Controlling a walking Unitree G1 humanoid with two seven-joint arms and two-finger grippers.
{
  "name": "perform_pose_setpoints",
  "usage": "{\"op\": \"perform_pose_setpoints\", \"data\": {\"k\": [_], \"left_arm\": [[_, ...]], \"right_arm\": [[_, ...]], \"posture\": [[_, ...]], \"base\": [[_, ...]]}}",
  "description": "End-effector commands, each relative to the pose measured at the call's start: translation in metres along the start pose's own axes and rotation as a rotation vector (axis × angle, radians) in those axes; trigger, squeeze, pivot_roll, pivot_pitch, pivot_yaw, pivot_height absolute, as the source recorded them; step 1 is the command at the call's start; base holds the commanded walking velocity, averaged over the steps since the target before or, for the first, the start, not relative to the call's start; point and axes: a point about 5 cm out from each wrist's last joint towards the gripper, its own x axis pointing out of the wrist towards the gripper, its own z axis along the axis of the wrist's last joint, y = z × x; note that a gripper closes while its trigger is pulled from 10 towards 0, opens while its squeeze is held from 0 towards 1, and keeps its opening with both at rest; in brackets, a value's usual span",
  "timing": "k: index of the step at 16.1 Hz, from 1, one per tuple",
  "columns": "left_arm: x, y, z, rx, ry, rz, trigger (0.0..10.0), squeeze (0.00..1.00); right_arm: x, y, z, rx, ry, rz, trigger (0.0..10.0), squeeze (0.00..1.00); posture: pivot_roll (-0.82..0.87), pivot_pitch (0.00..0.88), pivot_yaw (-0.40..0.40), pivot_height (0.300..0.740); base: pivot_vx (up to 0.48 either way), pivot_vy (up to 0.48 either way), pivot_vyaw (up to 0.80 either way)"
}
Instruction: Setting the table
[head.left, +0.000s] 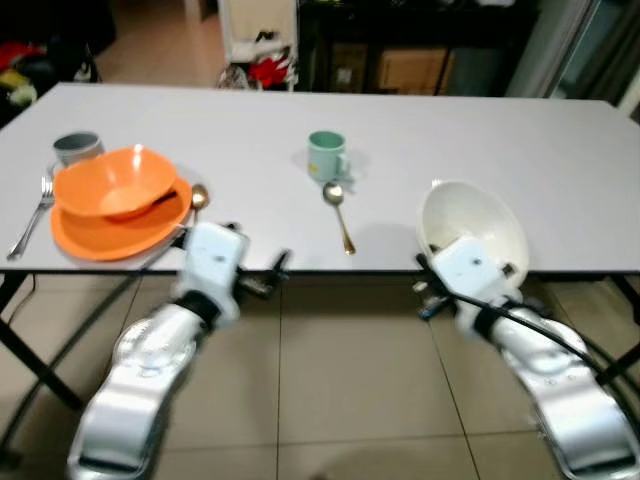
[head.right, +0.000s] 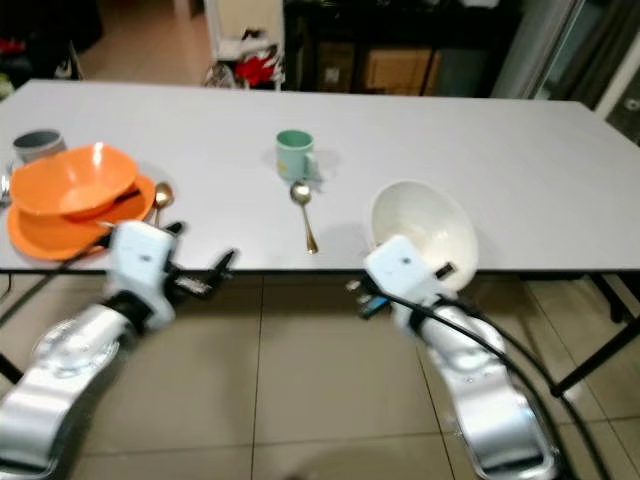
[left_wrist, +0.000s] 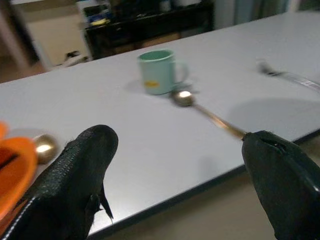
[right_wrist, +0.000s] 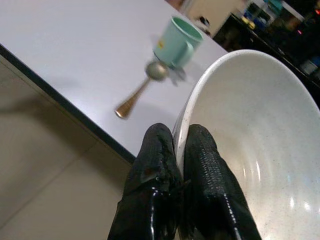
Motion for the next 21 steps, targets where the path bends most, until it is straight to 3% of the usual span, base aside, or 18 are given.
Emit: {"op": "perform_pose_setpoints", "data": {"k": [1,7,9,13,21], "left_arm": [[0.004,-0.006,0.005,-0.006,-0.018,-0.019,10.0,0.00],[0.006,-0.002,0.005,-0.010,-0.019,-0.005,10.0,0.00],[0.012,-0.007,0.010,-0.007,-0.033,-0.024,10.0,0.00],[0.012,-0.003,0.008,-0.011,-0.029,-0.002,10.0,0.00],[0.009,-0.005,0.007,-0.006,-0.029,-0.010,10.0,0.00]], "right_arm": [[-0.003,-0.011,0.005,-0.031,-0.019,-0.045,10.0,0.00],[-0.001,-0.008,0.007,0.006,-0.031,-0.053,10.0,0.00],[0.001,-0.012,0.008,-0.017,-0.037,-0.049,10.0,0.00],[0.003,-0.004,0.009,-0.014,-0.041,-0.035,10.0,0.00],[0.005,-0.009,0.008,-0.030,-0.037,-0.030,10.0,0.00]], "posture": [[0.08,0.000,-0.001,0.740],[0.08,0.000,-0.014,0.740],[0.09,0.000,-0.011,0.740],[0.08,0.000,-0.017,0.740],[0.09,0.000,-0.012,0.740]], "base": [[0.292,0.000,0.00],[0.299,0.000,0.00],[0.315,0.000,0.00],[0.322,0.000,0.00],[0.340,0.000,0.00]]}}
